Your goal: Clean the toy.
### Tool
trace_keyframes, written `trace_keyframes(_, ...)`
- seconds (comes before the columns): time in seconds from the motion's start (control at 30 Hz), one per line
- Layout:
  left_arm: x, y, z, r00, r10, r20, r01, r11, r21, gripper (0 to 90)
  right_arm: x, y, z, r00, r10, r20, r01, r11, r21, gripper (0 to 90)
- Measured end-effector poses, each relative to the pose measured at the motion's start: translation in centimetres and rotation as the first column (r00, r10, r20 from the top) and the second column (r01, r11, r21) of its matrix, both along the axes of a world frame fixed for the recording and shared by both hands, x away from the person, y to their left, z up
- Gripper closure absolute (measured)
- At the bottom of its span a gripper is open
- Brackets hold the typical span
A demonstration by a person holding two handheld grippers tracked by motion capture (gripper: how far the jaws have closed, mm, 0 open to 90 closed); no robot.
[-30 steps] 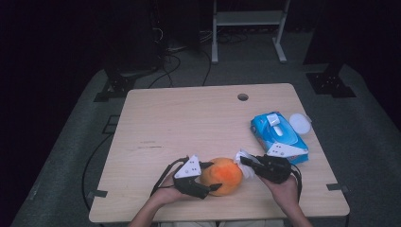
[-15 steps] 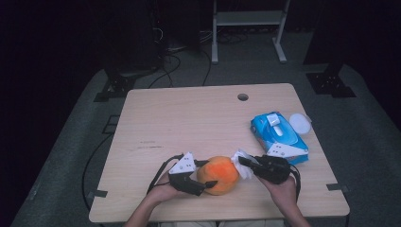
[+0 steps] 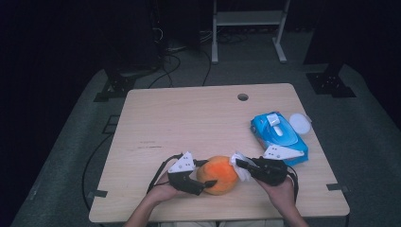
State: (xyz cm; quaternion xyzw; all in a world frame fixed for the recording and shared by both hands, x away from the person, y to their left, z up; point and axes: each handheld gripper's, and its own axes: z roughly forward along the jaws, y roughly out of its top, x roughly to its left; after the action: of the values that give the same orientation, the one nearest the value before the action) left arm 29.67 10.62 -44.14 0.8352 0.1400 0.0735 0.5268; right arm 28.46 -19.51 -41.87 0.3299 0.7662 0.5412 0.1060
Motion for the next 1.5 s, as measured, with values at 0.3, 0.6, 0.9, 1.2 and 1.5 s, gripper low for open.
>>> trace_keyframes(0.3,0.1,0.1,-0.1,1.0,-0.001,-0.009,0.0,0.9999,-0.013,27.2,-0.6,0.7,1.1,0.9989,0.021,0.042,-0.02,1.0,-0.011,80.8)
trace_keyframes(0.6,0.2,-0.1,-0.2,1.0,-0.001,-0.007,0.001,0.9999,-0.017,27.3,-0.5,0.4,1.0,0.9992,-0.011,0.04,0.012,1.0,-0.028,80.8)
trace_keyframes(0.9,0.1,-0.7,-0.1,1.0,0.005,-0.005,-0.005,0.9999,-0.015,27.3,-0.2,0.7,0.6,0.9991,-0.015,0.039,0.017,0.998,-0.06,80.8)
trace_keyframes(1.2,-0.4,-1.5,0.1,0.9995,-0.003,0.03,0.003,1.0,-0.006,23.4,-1.2,2.3,1.6,0.9939,0.054,0.096,-0.046,0.995,-0.084,80.8)
trace_keyframes(1.5,-0.4,-1.9,-0.2,0.9984,0.023,0.052,-0.024,0.9992,0.031,23.7,-0.4,0.9,1.2,0.9972,-0.006,0.074,0.011,0.997,-0.074,80.7)
